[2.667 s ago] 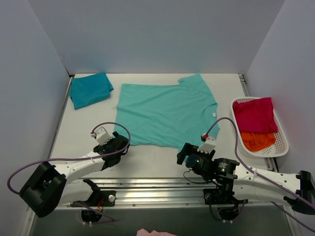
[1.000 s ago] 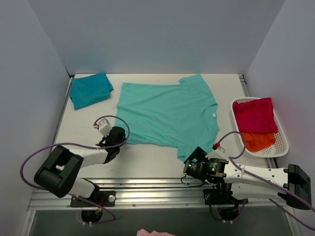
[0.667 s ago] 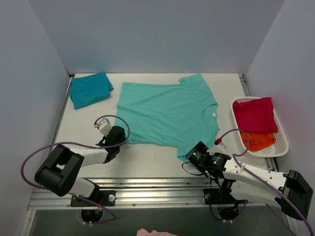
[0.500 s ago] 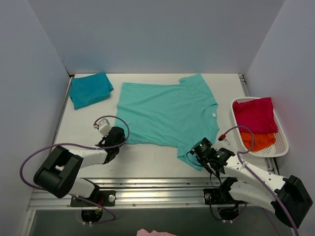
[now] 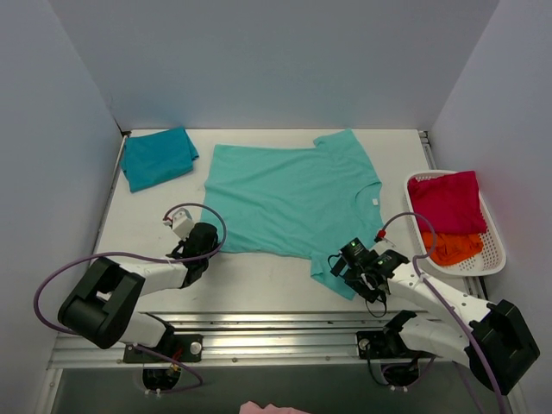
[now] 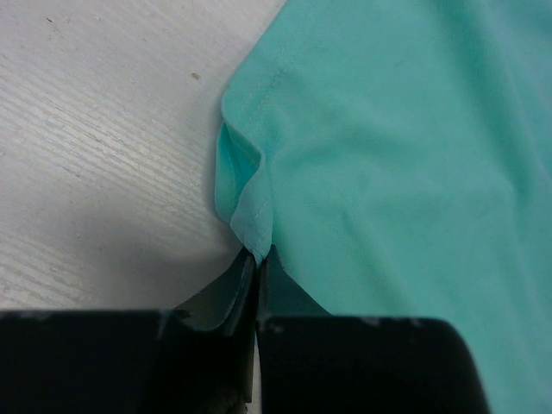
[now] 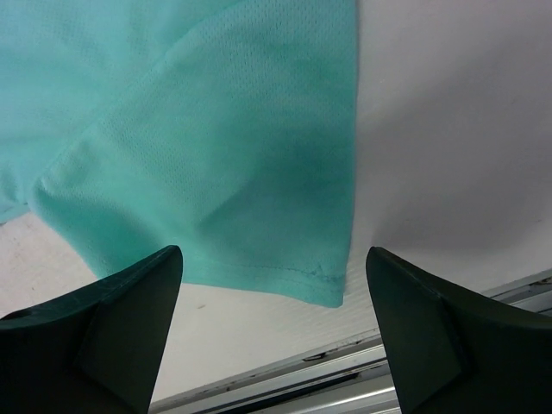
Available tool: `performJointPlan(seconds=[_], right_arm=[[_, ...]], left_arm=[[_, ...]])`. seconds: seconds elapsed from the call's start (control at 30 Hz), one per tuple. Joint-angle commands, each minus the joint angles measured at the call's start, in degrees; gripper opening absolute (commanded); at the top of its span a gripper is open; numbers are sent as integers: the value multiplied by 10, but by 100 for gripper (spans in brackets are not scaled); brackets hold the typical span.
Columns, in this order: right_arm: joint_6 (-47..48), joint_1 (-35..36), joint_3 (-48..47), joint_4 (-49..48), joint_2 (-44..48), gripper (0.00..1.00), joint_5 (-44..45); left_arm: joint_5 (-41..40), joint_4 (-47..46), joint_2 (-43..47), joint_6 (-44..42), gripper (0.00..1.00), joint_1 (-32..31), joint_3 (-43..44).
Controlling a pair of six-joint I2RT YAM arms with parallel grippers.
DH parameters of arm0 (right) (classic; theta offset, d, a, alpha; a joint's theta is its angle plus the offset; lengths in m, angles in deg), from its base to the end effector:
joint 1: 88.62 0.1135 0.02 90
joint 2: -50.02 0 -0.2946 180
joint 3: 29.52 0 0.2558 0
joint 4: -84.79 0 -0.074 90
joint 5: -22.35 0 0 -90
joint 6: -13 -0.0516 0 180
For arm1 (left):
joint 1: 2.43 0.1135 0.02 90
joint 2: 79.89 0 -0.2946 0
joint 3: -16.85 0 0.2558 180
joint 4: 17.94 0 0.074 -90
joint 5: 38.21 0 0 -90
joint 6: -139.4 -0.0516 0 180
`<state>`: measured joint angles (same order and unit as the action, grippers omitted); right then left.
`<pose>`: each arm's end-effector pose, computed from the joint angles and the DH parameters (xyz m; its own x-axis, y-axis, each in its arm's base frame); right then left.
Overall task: Fold and stack the t-shirts
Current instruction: Grap the side of the flattened tshirt closest away from the robot with both arms
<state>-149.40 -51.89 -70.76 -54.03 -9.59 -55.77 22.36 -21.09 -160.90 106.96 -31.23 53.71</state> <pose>0.1481 0.0972 0.1797 -0.6871 0.6512 -0.3224 0.5069 0.7474 0.4294 0.2289 -0.0969 0.1483 -0.3882 -0.6254 -0.6769 -0.4344 0.7720 -0.4640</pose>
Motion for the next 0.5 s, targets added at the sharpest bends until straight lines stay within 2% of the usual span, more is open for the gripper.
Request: performJointPlan(seconds=[0.0, 0.3, 0.47], right_arm=[[0, -3, 14, 21, 10, 82, -22], [-10, 2, 31, 12, 14, 62, -27], [-8, 2, 29, 18, 13, 39, -21]], left_arm=[[5, 1, 0, -13, 2, 4, 2], [16, -15, -20, -13, 2, 5, 4], [16, -16, -20, -13, 2, 5, 4]])
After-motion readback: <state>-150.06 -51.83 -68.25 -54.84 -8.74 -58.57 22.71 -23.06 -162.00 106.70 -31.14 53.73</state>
